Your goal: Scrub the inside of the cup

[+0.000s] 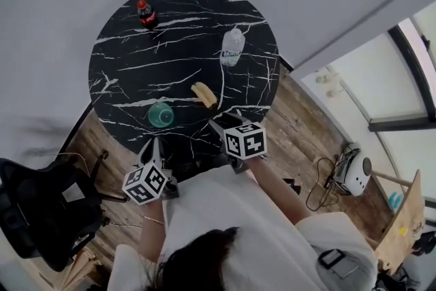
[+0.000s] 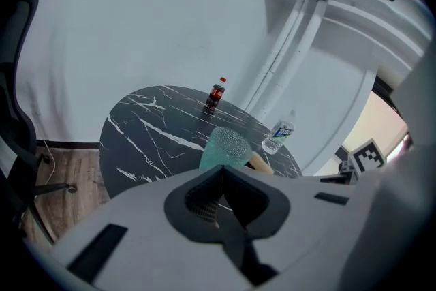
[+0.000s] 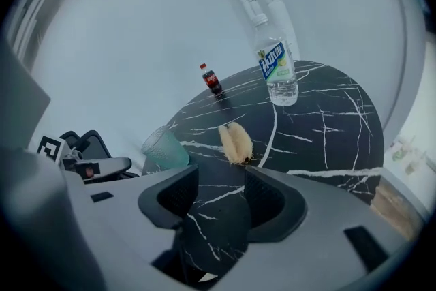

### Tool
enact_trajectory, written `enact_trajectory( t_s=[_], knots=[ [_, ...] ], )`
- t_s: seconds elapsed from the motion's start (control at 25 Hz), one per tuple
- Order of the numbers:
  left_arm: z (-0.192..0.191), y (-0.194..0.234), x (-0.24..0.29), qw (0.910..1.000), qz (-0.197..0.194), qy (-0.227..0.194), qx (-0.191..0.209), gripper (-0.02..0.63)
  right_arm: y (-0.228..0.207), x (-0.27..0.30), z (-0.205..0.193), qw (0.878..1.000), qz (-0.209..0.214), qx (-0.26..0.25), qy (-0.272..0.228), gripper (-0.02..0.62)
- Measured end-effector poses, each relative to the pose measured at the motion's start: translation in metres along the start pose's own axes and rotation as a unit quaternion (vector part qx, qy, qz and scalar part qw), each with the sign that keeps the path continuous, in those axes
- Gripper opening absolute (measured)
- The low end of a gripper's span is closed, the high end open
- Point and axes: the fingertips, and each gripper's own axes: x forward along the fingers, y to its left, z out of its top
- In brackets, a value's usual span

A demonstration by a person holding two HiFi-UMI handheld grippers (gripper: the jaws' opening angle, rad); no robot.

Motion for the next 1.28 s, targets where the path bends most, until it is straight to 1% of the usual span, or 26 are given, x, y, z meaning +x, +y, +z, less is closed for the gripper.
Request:
enact_trajectory(
  t_s=[0.12, 0.2, 0.36, 0.6, 0.84, 1.0, 1.16, 1.2, 1.28],
  knots=[
    [0.007, 0.012, -0.003, 0.9997, 0.02, -0.005, 0.015, 0.009, -0.006, 0.01, 0.007, 1.0, -0.007, -0.012, 0.006, 0.196],
    [0.01, 0.019, -0.005, 0.9993, 0.027, -0.002, 0.025, 0.009, -0.009, 0.016, 0.012, 1.0, -0.019, -0.023, 0.01, 0.215],
    [0.011, 0.03, -0.009, 0.9991, 0.035, 0.003, 0.023, 0.009, -0.012, 0.03, 0.016, 0.998, -0.033, -0.044, 0.026, 0.233],
    [0.006, 0.032, -0.006, 0.9992, 0.032, 0.015, 0.019, 0.009, -0.025, 0.047, 0.022, 0.995, -0.049, -0.063, 0.055, 0.242],
    [0.007, 0.041, -0.003, 0.9988, 0.035, 0.027, 0.02, 0.009, -0.03, 0.062, 0.016, 0.991, -0.057, -0.073, 0.1, 0.242],
    [0.011, 0.042, 0.002, 0.9985, 0.033, 0.032, 0.029, 0.009, -0.035, 0.069, 0.015, 0.989, -0.072, -0.071, 0.112, 0.242],
    [0.011, 0.048, 0.004, 0.9981, 0.038, 0.041, 0.026, 0.009, -0.04, 0.069, 0.016, 0.987, -0.087, -0.073, 0.118, 0.241],
    [0.013, 0.051, 0.005, 0.998, 0.04, 0.042, 0.025, 0.009, -0.039, 0.069, 0.017, 0.986, -0.087, -0.077, 0.115, 0.241],
    [0.016, 0.054, 0.006, 0.998, 0.041, 0.041, 0.024, 0.009, -0.037, 0.069, 0.022, 0.985, -0.087, -0.101, 0.108, 0.241]
  ],
)
